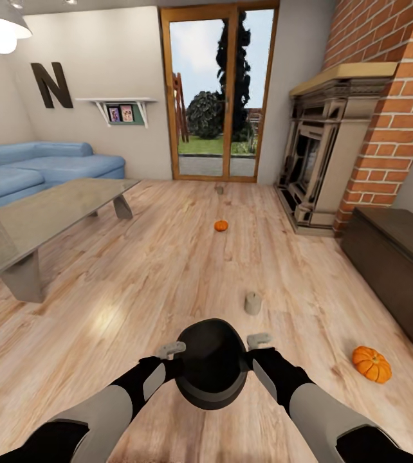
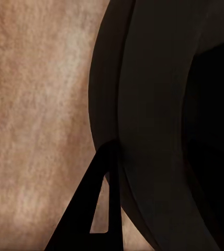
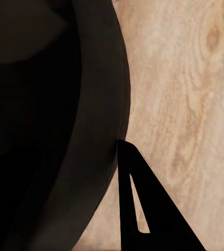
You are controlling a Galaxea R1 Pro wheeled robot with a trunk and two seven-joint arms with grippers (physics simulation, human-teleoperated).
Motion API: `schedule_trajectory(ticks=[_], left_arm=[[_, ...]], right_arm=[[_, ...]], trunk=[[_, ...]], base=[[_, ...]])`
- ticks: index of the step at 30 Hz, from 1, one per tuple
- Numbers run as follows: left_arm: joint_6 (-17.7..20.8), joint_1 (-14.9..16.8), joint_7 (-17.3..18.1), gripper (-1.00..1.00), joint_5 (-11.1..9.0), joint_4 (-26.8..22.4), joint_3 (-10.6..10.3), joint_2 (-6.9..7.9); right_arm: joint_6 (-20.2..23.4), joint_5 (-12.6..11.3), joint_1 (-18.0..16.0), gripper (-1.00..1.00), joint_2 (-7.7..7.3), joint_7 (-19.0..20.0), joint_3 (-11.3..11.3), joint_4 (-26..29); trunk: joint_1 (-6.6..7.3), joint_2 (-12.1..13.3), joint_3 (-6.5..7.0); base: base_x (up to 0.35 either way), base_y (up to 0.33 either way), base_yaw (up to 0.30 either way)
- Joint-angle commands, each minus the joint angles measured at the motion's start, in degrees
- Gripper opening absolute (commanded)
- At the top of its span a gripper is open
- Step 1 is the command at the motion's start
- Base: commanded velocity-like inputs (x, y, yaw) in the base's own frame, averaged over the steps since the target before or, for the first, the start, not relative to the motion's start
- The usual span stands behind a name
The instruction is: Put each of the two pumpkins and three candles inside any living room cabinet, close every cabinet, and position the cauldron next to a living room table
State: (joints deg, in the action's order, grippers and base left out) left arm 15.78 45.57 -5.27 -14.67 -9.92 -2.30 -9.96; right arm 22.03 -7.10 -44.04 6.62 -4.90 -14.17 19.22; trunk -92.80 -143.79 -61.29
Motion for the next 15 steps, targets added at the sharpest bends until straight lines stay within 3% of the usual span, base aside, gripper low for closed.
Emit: schedule_trajectory(ticks=[1, 15], left_arm=[[0.3, 0.0, -0.2, -1.0, -1.4, -0.4, -0.1, -0.04], [0.3, 0.0, -0.2, -1.0, -1.4, -0.4, -0.2, -0.04]], right_arm=[[0.3, -1.1, 0.0, -1.0, -0.03, -0.5, -0.7, 0.1], [0.3, -1.0, 0.0, -1.0, -0.03, -0.5, -0.7, 0.1]], trunk=[[0.02, 0.0, -0.05], [0.02, 0.0, -0.05]], base=[[0.0, 0.0, 0.278], [0.0, 0.0, 0.278]])
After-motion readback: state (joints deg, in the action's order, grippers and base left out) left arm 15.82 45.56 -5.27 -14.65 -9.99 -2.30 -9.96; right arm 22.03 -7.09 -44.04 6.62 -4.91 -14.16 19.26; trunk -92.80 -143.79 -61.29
